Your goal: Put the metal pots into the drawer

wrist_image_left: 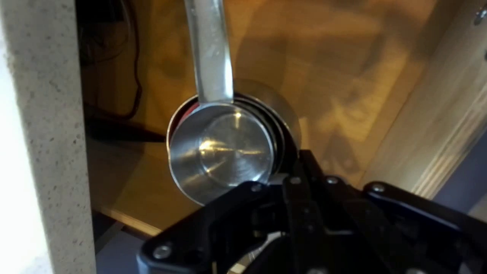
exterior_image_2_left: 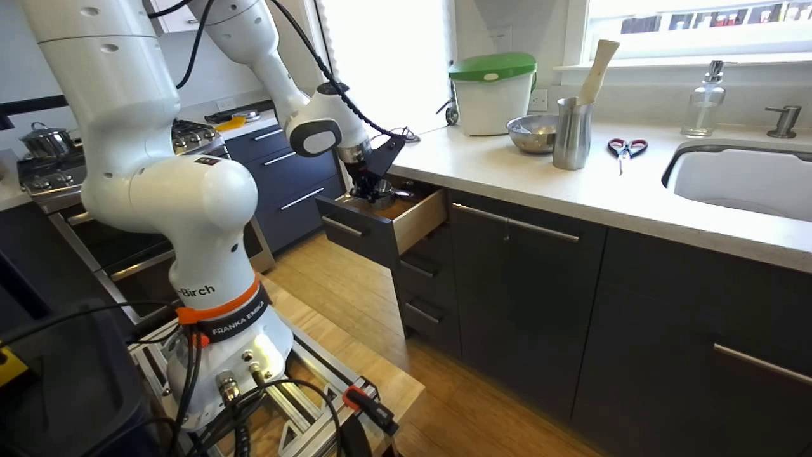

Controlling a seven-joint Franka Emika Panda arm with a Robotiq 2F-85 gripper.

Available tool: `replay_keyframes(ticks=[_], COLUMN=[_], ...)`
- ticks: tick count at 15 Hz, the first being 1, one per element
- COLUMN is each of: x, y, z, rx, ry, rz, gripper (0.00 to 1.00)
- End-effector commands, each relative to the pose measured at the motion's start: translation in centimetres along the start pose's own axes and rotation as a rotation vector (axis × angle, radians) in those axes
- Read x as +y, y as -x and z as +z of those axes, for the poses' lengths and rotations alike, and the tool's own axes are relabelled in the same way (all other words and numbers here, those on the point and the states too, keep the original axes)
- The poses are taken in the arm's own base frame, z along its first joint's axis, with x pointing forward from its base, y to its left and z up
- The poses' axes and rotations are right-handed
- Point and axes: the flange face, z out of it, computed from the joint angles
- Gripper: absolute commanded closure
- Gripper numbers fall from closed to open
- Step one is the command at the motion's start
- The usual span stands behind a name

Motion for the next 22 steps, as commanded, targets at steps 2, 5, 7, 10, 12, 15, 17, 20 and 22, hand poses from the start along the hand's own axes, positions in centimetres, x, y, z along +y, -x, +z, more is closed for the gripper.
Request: replay_keyframes(ticks=[2, 5, 7, 10, 12, 15, 17, 20, 22], x=[2.0, 3.6, 4.5, 5.5, 6.2, 6.9, 6.8, 6.5, 6.0], y=[1.8, 2.3, 2.6, 3.0, 3.3, 3.5, 3.6, 3.7, 4.0], z=[3.0, 4.3, 5.1, 6.3, 6.7, 7.5, 8.0, 7.9, 7.3], rx=[-0.045, -0.061, -0.076, -0.078, -0.08, -0.069, -0.072, -0.071, -0.061], ry=[0.017, 0.04, 0.058, 0.073, 0.096, 0.115, 0.114, 0.112, 0.101], rz=[0.069, 0.107, 0.125, 0.141, 0.171, 0.2, 0.205, 0.202, 0.194], gripper=[0.99, 0.99, 0.99, 0.99, 0.99, 0.99, 0.99, 0.64, 0.49])
